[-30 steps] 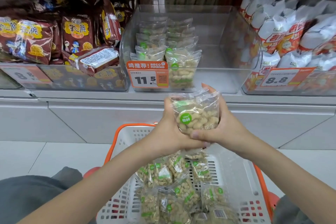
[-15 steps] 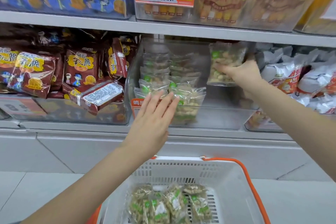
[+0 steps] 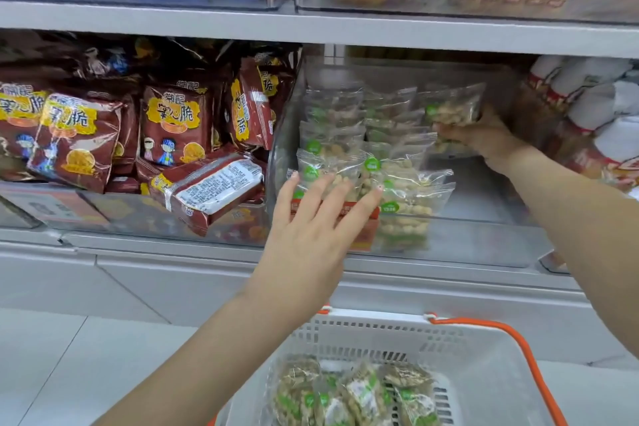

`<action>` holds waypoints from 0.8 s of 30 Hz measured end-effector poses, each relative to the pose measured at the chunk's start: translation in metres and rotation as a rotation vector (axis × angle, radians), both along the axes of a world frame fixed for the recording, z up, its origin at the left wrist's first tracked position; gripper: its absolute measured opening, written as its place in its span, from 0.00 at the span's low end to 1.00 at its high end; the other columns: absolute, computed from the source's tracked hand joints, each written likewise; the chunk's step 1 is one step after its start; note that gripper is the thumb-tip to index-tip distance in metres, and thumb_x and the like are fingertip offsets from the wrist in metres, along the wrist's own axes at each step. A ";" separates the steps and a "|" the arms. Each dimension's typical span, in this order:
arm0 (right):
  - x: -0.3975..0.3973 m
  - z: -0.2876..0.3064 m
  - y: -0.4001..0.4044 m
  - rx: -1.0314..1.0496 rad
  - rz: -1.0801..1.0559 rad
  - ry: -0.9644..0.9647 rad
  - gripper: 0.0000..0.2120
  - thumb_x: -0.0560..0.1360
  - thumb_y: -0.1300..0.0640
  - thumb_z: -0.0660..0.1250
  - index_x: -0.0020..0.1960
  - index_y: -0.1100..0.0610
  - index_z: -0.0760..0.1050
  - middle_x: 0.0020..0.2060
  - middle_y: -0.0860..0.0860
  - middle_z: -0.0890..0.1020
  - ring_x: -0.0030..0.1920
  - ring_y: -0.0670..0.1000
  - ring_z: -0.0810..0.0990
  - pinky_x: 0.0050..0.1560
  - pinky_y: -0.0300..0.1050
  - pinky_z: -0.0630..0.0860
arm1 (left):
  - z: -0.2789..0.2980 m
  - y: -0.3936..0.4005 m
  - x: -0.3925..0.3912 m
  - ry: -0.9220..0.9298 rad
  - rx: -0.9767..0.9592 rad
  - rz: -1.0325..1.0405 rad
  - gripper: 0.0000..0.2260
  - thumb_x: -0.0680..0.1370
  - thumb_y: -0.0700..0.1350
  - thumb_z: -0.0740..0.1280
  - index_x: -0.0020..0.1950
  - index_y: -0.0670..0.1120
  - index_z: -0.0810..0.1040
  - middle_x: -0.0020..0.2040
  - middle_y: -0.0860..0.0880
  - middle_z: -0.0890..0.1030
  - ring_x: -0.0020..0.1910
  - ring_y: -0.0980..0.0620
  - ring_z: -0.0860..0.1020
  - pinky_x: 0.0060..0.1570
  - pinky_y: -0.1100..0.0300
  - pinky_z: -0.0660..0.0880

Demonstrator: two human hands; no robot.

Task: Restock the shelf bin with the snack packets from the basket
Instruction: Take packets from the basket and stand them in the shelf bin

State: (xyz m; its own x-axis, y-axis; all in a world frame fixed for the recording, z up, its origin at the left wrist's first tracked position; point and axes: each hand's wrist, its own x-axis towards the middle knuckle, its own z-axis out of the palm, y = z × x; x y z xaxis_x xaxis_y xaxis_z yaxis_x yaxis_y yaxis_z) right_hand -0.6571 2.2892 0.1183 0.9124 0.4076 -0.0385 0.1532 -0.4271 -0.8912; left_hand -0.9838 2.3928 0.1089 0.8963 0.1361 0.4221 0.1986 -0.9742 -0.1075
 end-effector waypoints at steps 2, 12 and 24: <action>0.005 -0.012 0.002 -0.075 0.009 0.020 0.55 0.50 0.36 0.81 0.68 0.58 0.66 0.65 0.53 0.75 0.64 0.52 0.74 0.66 0.47 0.70 | -0.001 0.001 0.003 -0.012 0.021 0.003 0.35 0.65 0.38 0.71 0.71 0.51 0.67 0.63 0.47 0.75 0.66 0.43 0.71 0.67 0.41 0.60; -0.006 -0.015 0.007 -0.277 -0.066 -0.192 0.32 0.69 0.53 0.76 0.66 0.60 0.64 0.64 0.58 0.75 0.62 0.54 0.75 0.54 0.40 0.68 | -0.007 -0.008 0.012 -0.050 0.071 0.105 0.34 0.60 0.39 0.73 0.65 0.49 0.68 0.60 0.44 0.76 0.60 0.40 0.74 0.63 0.39 0.61; -0.008 -0.017 0.001 -0.217 0.034 -0.168 0.39 0.61 0.53 0.81 0.65 0.61 0.66 0.62 0.54 0.77 0.62 0.54 0.75 0.61 0.43 0.71 | -0.006 -0.009 0.012 -0.043 0.068 0.106 0.35 0.59 0.40 0.74 0.64 0.49 0.67 0.59 0.43 0.76 0.58 0.40 0.74 0.62 0.39 0.61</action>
State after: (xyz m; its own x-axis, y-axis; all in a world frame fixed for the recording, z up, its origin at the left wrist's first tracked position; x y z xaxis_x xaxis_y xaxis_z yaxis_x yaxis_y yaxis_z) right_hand -0.6649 2.2903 0.1017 0.8992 0.4370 0.0227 0.3089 -0.5972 -0.7402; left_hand -0.9719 2.3843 0.1025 0.8590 0.1989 0.4718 0.3062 -0.9381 -0.1620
